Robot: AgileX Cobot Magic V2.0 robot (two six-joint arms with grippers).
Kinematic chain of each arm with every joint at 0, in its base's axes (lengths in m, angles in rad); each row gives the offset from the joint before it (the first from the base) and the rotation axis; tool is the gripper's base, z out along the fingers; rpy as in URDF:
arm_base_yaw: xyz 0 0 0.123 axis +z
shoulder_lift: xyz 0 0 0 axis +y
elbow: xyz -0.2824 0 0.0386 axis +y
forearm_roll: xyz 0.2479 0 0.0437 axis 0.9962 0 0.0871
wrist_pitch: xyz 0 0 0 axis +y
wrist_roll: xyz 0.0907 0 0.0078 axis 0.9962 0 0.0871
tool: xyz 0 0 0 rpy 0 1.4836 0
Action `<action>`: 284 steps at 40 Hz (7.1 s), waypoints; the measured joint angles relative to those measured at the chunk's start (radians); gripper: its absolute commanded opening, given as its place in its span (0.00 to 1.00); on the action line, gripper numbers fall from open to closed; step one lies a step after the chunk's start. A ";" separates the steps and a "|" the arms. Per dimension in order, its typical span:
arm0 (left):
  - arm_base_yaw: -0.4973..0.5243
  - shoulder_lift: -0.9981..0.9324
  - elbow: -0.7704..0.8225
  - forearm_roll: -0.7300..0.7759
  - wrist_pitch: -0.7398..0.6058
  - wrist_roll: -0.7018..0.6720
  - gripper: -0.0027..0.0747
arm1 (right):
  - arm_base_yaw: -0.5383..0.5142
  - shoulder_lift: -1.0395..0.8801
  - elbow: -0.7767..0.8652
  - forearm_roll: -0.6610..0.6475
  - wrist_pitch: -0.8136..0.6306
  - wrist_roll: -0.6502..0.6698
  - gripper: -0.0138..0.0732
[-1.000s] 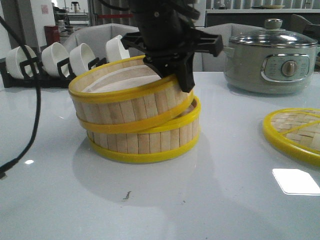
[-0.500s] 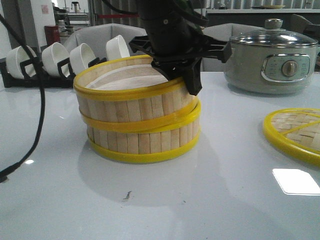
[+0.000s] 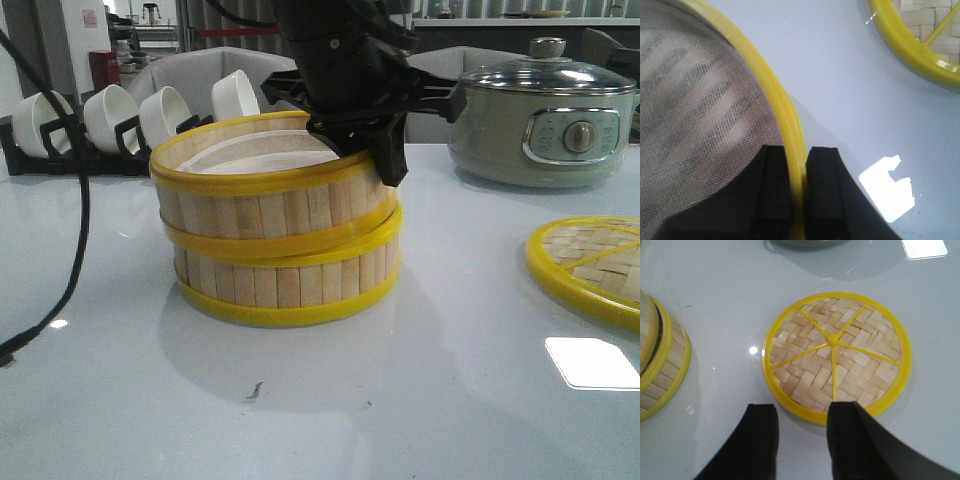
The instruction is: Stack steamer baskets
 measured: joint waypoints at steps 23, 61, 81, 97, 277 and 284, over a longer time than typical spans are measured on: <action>-0.002 0.009 0.000 -0.021 -0.033 -0.002 0.15 | 0.000 0.000 0.000 0.000 0.000 0.000 0.57; -0.003 0.029 -0.069 -0.001 -0.019 0.000 0.46 | 0.000 0.000 0.000 0.000 -0.002 0.000 0.57; -0.006 0.029 -0.089 0.004 -0.004 0.001 0.48 | 0.000 0.000 0.000 0.000 -0.002 0.000 0.57; -0.006 0.029 -0.191 0.059 0.051 0.000 0.64 | 0.000 0.000 0.000 0.000 -0.002 0.000 0.57; 0.333 -1.536 1.076 0.364 -0.313 -0.255 0.15 | 0.008 0.000 0.000 0.001 -0.030 0.000 0.57; 0.333 -1.536 1.076 0.364 -0.313 -0.255 0.15 | 0.008 0.000 0.000 0.001 -0.030 0.000 0.57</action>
